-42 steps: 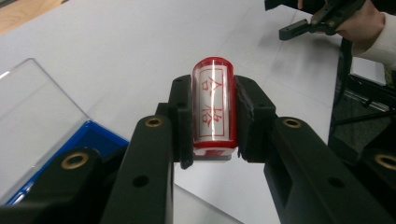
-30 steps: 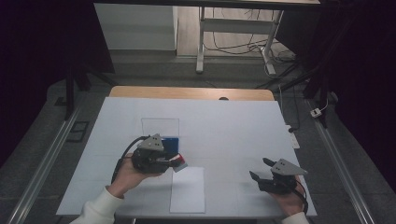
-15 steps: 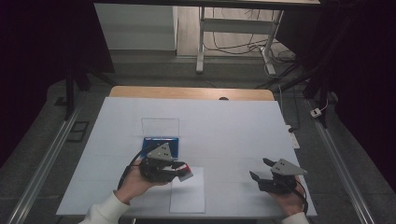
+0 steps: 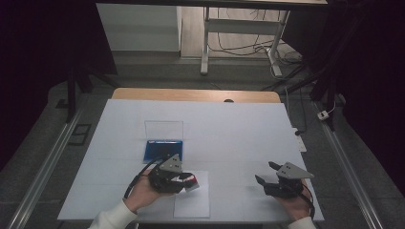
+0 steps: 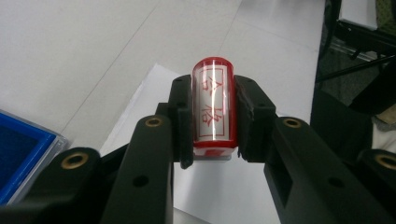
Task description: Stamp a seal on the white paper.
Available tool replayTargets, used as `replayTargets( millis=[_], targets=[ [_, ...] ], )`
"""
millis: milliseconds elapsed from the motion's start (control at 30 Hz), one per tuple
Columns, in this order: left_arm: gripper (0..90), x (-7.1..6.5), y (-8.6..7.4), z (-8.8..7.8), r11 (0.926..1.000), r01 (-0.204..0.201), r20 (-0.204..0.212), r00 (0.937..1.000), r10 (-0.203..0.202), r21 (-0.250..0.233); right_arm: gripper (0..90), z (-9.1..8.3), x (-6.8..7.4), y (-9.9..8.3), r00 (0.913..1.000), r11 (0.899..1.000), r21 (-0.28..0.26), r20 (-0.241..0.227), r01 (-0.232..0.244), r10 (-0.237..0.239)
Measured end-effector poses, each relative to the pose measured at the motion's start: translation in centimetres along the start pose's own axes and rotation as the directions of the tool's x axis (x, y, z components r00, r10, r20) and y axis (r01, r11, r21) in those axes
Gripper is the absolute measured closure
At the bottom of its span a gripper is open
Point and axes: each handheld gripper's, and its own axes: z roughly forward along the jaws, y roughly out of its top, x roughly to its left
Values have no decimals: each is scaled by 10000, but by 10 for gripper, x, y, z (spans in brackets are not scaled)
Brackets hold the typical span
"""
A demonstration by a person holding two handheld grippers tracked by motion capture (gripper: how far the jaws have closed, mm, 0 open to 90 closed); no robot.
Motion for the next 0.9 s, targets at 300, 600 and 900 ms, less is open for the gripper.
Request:
replayTargets(
  millis=[300, 600, 900],
  targets=[
    [702, -2, -2, 12, 9981, -298, -458, 9984, 323, 541, 261, 0, 0, 0, 10000, 10000, 10, 0, 4, -4],
    [702, -4, -4, 23, 9941, -430, -727, 9961, 504, 998, 261, 0, 0, 0, 10000, 10000, 57, 16, -2, 1],
    [703, -5, -4, 28, 9913, -487, -829, 9948, 591, 1224, 261, 0, 0, 0, 10000, 10000, 34, 13, -23, 23]
  ],
)
